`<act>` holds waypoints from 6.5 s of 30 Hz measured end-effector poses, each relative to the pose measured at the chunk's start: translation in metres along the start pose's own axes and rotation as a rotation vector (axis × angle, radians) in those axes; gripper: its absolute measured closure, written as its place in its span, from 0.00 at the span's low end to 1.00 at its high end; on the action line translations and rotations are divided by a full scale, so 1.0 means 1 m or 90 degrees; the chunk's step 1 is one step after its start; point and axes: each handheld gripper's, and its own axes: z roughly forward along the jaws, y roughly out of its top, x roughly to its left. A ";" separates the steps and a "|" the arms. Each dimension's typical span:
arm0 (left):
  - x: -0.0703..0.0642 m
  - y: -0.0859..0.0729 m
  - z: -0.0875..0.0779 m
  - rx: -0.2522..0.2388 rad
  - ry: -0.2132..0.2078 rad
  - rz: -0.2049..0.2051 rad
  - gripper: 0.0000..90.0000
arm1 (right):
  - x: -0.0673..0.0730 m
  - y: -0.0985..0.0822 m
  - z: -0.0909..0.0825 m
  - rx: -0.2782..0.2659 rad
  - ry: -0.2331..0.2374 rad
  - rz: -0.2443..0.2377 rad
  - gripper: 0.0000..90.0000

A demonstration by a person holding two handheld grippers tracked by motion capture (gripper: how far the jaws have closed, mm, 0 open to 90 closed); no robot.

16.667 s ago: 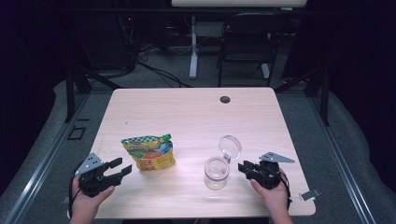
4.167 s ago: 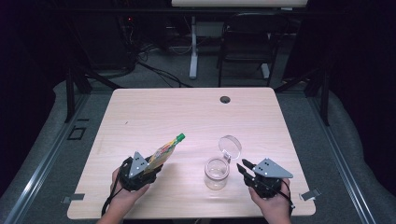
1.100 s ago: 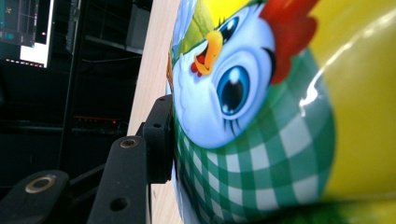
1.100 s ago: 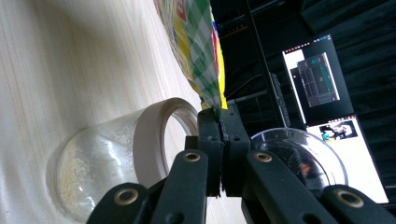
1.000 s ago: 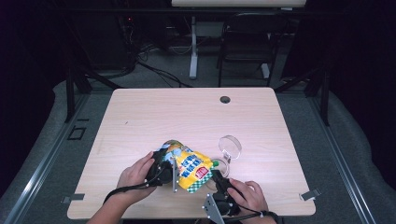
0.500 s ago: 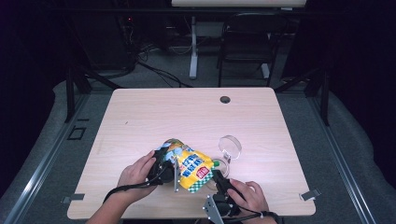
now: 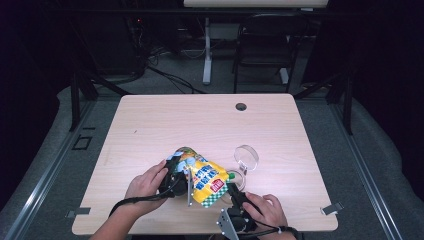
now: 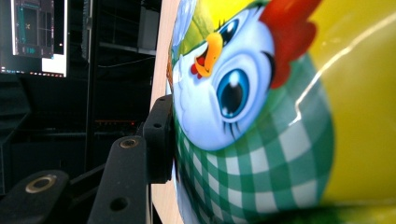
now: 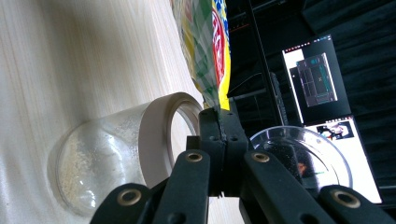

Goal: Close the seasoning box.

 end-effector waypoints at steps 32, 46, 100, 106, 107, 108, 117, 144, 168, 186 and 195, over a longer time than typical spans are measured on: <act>0.006 0.007 -0.010 0.021 0.100 0.085 0.63 | 0.005 0.003 0.000 0.005 -0.005 -0.006 1.00; 0.008 0.010 -0.012 0.033 0.114 0.105 0.63 | 0.005 0.002 0.003 -0.003 -0.003 0.008 1.00; 0.026 0.025 -0.021 0.055 0.128 0.188 0.65 | 0.009 0.002 0.002 -0.009 -0.031 0.086 1.00; 0.026 0.027 -0.022 0.062 0.135 0.205 0.65 | 0.009 0.001 0.002 0.001 -0.031 0.084 1.00; 0.026 0.028 -0.022 0.062 0.136 0.207 0.65 | 0.010 0.001 0.002 0.001 -0.030 0.087 1.00; 0.026 0.028 -0.023 0.062 0.138 0.210 0.65 | 0.010 0.001 0.002 -0.001 -0.030 0.088 1.00; 0.029 0.031 -0.025 0.066 0.143 0.220 0.65 | 0.011 0.001 0.003 -0.005 -0.033 0.102 1.00; 0.035 0.040 -0.031 0.068 0.158 0.264 0.69 | 0.011 0.002 0.001 0.015 -0.029 0.107 1.00; 0.040 0.048 -0.034 0.073 0.160 0.296 0.69 | 0.011 0.000 0.000 0.009 -0.031 0.124 1.00; 0.045 0.056 -0.035 0.081 0.159 0.327 0.69 | 0.012 -0.002 0.001 -0.013 -0.030 0.155 1.00; 0.045 0.057 -0.035 0.076 0.163 0.335 0.69 | 0.011 -0.002 0.001 -0.008 -0.029 0.153 1.00</act>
